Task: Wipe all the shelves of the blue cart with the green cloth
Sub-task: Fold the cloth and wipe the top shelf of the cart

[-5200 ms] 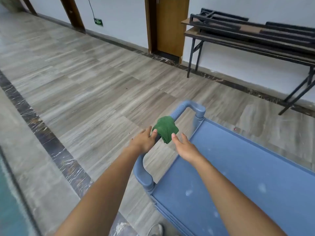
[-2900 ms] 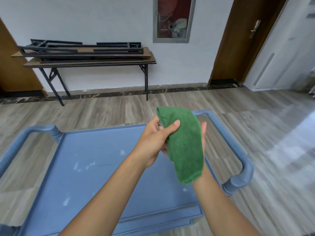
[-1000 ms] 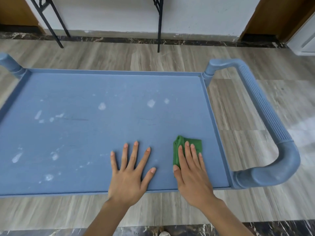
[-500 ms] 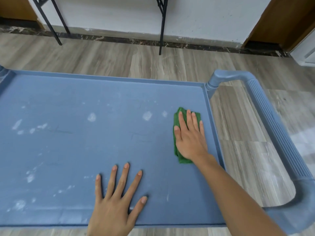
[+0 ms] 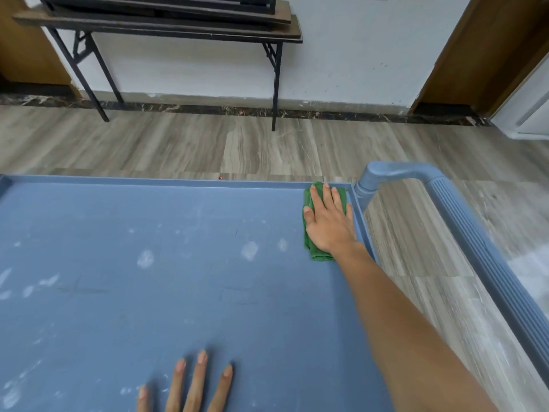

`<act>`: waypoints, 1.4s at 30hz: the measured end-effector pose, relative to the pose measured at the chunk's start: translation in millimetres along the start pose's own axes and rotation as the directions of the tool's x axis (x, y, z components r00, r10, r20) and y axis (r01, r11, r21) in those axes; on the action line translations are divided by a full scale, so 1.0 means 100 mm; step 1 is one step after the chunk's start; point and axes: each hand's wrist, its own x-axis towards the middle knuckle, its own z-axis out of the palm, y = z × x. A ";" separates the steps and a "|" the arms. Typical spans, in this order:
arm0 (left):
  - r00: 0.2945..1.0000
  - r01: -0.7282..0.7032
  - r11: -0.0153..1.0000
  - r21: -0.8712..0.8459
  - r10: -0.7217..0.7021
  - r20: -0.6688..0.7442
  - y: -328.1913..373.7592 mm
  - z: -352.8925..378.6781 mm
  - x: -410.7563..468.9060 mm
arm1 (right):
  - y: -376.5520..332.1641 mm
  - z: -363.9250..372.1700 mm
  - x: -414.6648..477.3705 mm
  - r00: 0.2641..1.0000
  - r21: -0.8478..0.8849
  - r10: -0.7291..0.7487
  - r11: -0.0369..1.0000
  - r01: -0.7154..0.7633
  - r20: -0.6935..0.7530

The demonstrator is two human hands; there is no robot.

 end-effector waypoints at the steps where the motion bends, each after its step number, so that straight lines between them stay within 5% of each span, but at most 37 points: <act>1: 1.000 0.031 0.999 -0.028 -0.031 0.000 0.04 -0.02 -0.02 | 0.02 -0.01 -0.04 1.000 -0.008 -0.018 1.000 0.018 0.000; 5: 0.992 0.129 0.969 -0.209 -0.125 0.034 0.15 -0.07 -0.12 | 0.00 0.04 -0.56 0.998 -0.010 -0.051 0.999 0.052 0.022; 11: 0.984 0.129 0.866 -0.483 -0.052 0.171 0.03 -0.34 -0.16 | -0.13 0.13 -2.02 0.994 -0.042 -0.107 0.993 0.107 0.012; 21: 0.942 0.185 0.798 -0.574 0.023 0.335 -0.01 -0.50 -0.13 | -0.26 0.22 -3.46 0.989 -0.091 -0.132 0.986 0.138 0.069; 28: 0.955 0.189 0.797 -0.574 -0.012 0.297 0.02 -0.41 -0.14 | -0.28 0.21 -3.00 0.991 -0.095 -0.122 0.987 0.128 0.061; 42: 0.963 0.268 0.897 -0.350 -0.242 0.118 0.14 -0.19 -0.05 | -0.46 0.10 -0.27 0.999 -0.036 -0.043 0.998 0.043 0.021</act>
